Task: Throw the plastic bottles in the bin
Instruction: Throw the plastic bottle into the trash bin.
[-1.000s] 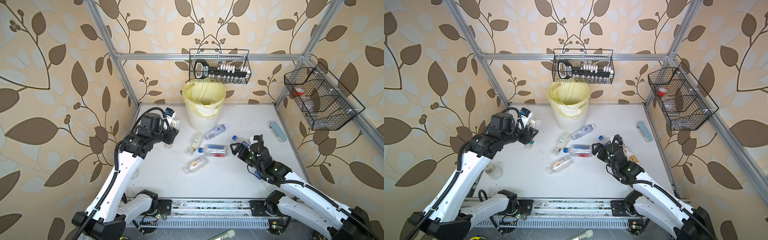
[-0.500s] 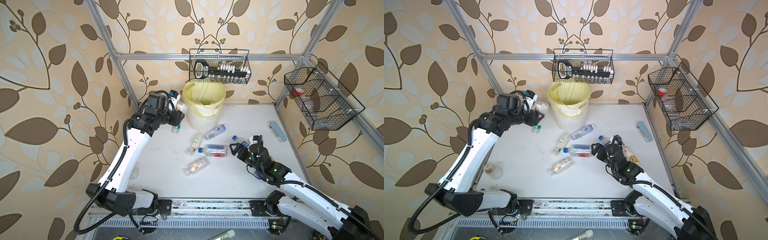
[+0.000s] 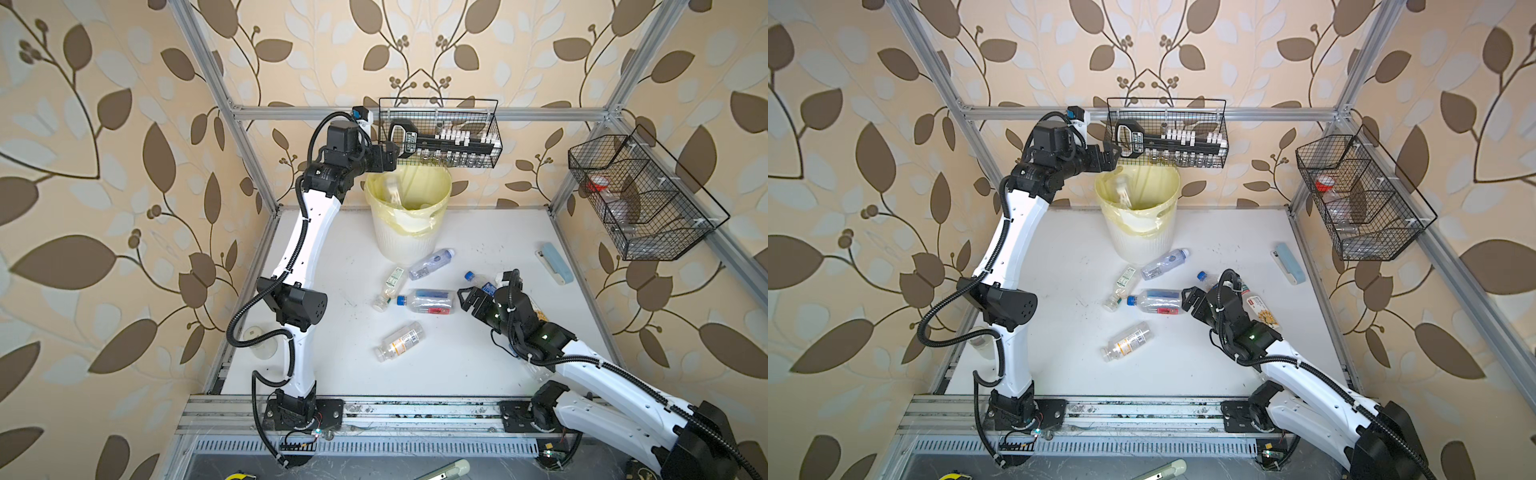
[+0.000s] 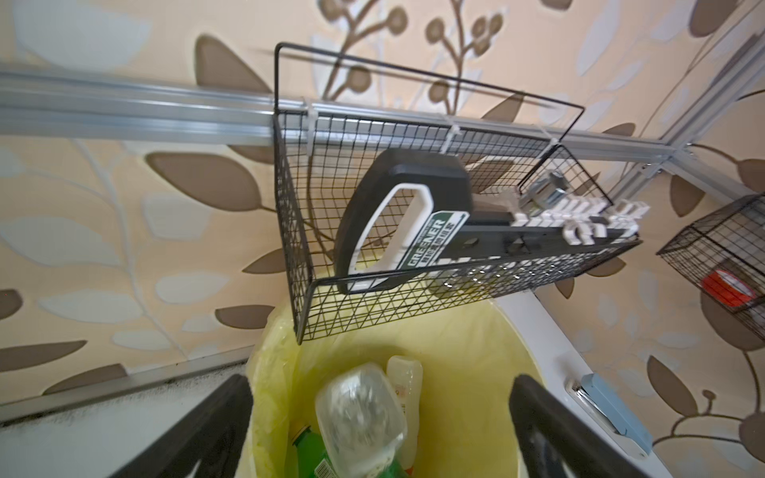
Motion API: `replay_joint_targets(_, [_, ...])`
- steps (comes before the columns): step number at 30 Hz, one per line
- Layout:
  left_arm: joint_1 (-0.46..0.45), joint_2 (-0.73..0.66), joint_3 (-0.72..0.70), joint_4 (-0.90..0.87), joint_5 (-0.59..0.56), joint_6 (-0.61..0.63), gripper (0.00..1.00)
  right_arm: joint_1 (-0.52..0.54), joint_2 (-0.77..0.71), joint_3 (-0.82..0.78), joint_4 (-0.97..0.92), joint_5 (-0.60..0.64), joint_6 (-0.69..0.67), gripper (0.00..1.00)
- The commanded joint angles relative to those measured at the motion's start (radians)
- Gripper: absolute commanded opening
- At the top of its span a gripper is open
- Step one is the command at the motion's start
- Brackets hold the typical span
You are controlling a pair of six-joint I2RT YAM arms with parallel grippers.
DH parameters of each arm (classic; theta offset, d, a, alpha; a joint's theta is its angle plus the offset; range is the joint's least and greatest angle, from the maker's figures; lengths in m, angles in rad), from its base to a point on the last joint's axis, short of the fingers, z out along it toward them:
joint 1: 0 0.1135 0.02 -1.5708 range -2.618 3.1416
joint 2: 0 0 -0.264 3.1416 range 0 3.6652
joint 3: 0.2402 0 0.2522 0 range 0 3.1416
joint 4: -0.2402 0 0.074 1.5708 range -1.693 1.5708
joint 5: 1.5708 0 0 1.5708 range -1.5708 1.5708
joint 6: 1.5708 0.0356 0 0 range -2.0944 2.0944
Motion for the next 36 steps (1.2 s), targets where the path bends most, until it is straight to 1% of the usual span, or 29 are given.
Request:
replay_joint_targets(1, [0.007,-0.145,0.012,0.071,-0.028,-0.021,0.99,0.005,-0.005,0.031,-0.008,0.022,-0.016,1.0])
replay_joint_targets(3, [0.007,-0.223,-0.049,0.073,-0.033,-0.01,0.99,0.004,0.004,0.037,-0.005,0.023,-0.021,1.0])
replay_joint_targets(8, [0.007,-0.439,-0.318,0.082,-0.023,0.037,0.99,0.011,0.028,0.056,-0.004,0.019,-0.021,1.0])
replay_joint_targets(11, [0.007,-0.538,-0.472,0.072,0.006,0.079,0.99,0.027,0.012,0.054,-0.013,0.055,0.005,1.0])
replay_joint_targets(14, [0.007,-0.613,-0.639,0.073,0.018,0.107,0.99,0.033,-0.014,0.039,-0.003,0.057,0.012,1.0])
replay_joint_targets(16, [0.007,-0.679,-0.728,0.076,0.023,0.121,0.99,0.033,-0.029,0.032,0.023,0.02,-0.016,1.0])
replay_joint_targets(20, [0.007,-0.756,-0.883,0.083,0.026,0.151,0.99,0.034,-0.019,0.084,-0.066,0.051,-0.009,1.0])
replay_joint_targets(24, [0.007,-0.807,-1.0,0.085,0.025,0.183,0.99,0.034,-0.005,0.12,-0.123,0.068,-0.024,1.0])
replay_joint_targets(28, [0.007,-0.847,-1.102,0.094,0.085,0.256,0.99,0.034,0.025,0.15,-0.153,0.06,-0.053,1.0])
replay_joint_targets(34, [0.007,-0.861,-1.185,0.078,0.101,0.283,0.99,0.033,0.113,0.204,-0.193,0.04,-0.086,1.0])
replay_joint_targets(36, [0.007,-0.866,-1.205,0.065,0.102,0.312,0.99,0.033,0.147,0.223,-0.21,0.034,-0.087,1.0])
